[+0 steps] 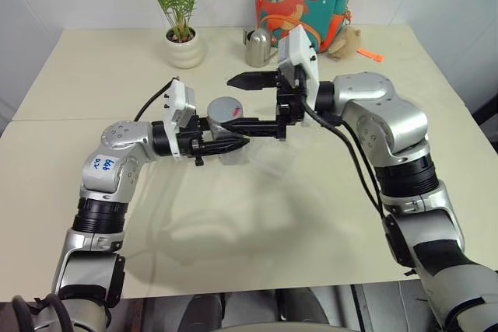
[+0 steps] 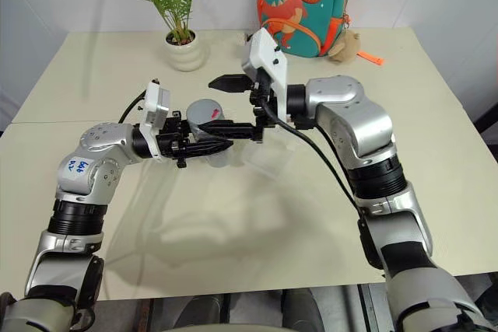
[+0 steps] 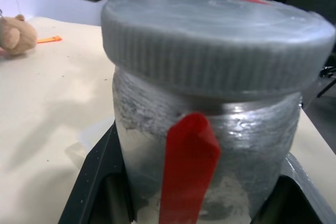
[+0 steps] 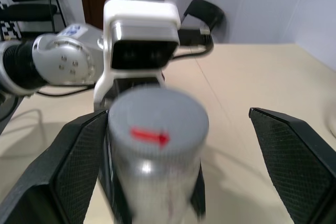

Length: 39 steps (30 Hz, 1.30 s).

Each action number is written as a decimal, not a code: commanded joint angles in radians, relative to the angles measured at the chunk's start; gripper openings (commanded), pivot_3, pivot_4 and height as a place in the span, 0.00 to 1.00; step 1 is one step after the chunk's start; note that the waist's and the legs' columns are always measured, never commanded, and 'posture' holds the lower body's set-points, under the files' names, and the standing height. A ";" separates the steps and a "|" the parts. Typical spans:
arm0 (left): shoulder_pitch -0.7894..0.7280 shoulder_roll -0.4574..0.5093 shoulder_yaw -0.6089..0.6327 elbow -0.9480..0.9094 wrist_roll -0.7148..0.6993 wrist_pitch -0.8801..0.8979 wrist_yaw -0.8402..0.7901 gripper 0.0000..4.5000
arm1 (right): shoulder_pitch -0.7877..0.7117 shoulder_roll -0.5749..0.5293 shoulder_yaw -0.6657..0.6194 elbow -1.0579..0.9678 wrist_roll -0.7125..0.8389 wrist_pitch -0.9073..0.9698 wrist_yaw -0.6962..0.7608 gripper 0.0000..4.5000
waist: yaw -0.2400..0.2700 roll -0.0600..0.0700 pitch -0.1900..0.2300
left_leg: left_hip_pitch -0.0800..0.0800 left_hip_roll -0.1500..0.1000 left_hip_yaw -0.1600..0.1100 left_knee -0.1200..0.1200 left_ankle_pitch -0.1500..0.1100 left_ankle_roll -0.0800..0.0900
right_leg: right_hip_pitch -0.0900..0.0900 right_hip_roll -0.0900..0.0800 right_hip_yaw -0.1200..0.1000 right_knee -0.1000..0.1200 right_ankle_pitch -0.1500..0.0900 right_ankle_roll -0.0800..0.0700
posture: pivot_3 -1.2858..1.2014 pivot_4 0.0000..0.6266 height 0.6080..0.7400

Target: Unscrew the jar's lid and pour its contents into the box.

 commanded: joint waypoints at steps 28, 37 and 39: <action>-0.021 0.001 -0.010 0.011 0.005 -0.051 -0.035 0.43 | -0.035 0.165 -0.001 -0.099 0.031 0.185 -0.221 1.00 | 0.000 -0.001 0.000 | 0.000 0.000 0.001 0.001 0.000 0.000 | -0.002 0.000 0.000 0.001 0.004 0.000 | 0.52 0.24 1.00; -0.014 0.009 -0.004 0.001 -0.001 -0.049 -0.032 0.43 | -0.035 0.094 -0.047 -0.037 0.009 0.142 -0.175 1.00 | -0.001 -0.001 0.000 | 0.000 0.000 0.002 0.001 0.000 0.001 | -0.002 0.000 0.000 0.000 0.004 0.000 | 0.52 0.24 1.00; -0.012 0.011 -0.002 0.000 -0.002 -0.049 -0.031 0.43 | -0.036 0.060 -0.068 -0.018 0.011 0.130 -0.154 1.00 | -0.001 -0.001 0.000 | 0.000 0.000 0.002 0.001 0.000 0.001 | -0.002 0.000 0.000 0.000 0.004 0.000 | 0.52 0.24 1.00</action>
